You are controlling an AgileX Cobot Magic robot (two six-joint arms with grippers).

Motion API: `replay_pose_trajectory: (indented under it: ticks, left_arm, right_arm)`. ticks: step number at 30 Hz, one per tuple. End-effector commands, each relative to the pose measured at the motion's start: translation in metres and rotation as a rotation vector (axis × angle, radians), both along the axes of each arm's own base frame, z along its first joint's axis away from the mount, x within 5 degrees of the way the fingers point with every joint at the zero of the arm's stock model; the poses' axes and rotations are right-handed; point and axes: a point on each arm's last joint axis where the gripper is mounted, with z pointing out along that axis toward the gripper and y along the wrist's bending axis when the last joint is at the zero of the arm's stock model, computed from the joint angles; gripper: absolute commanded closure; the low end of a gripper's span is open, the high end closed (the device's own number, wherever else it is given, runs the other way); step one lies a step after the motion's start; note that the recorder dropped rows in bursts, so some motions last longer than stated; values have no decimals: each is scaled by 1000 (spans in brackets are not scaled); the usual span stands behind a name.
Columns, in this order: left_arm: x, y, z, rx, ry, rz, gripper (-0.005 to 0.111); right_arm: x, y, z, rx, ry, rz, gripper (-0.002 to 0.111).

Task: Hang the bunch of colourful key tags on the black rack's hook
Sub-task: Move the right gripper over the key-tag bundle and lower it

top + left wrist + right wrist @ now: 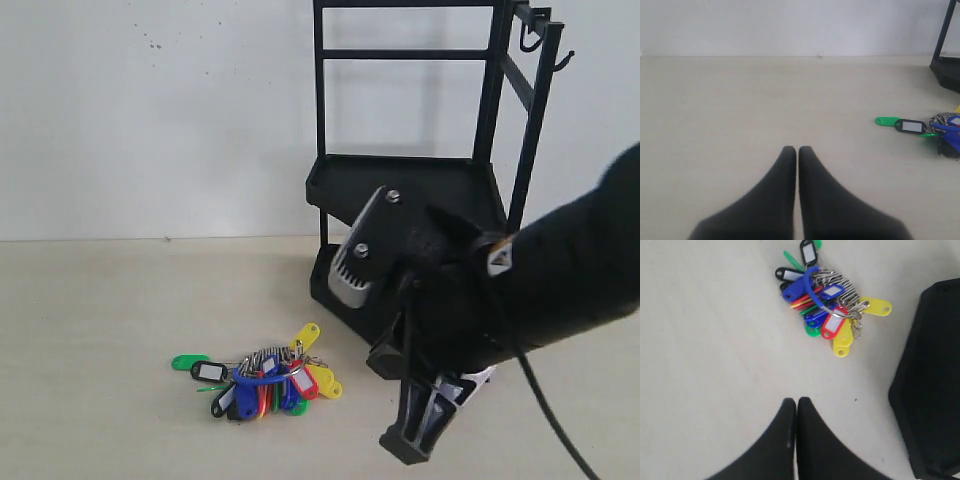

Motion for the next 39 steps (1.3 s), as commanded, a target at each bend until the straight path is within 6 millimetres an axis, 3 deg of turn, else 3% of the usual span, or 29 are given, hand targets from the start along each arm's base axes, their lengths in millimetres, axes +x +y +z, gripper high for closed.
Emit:
replay_pose_trajectory:
  ticks: [1, 9, 15, 18, 21, 23, 33, 39]
  left_arm:
    - [0, 0, 2, -18, -19, 6, 102]
    - [0, 0, 2, -18, -19, 6, 102]
    - [0, 0, 2, -18, -19, 6, 102]
    - [0, 0, 2, -18, -19, 6, 102]
    - [0, 0, 2, -18, -19, 6, 102]
    - [0, 0, 2, -18, -19, 6, 102]
    - [0, 0, 2, -18, -19, 6, 102]
    - [0, 0, 2, -18, -19, 6, 102]
  right_arm:
    - [23, 12, -8, -112, 50, 72, 108]
    - [60, 38, -24, -223, 110, 161, 108]
    - [67, 73, -33, -325, 38, 302, 107]
    - [66, 92, -39, -391, -9, 374, 94]
    - [70, 109, -45, -426, -50, 388, 67]
    - [76, 118, -52, -436, -85, 359, 56]
    - [98, 131, -91, -547, -227, 393, 58]
    - [102, 138, -100, -504, -277, 416, 58]
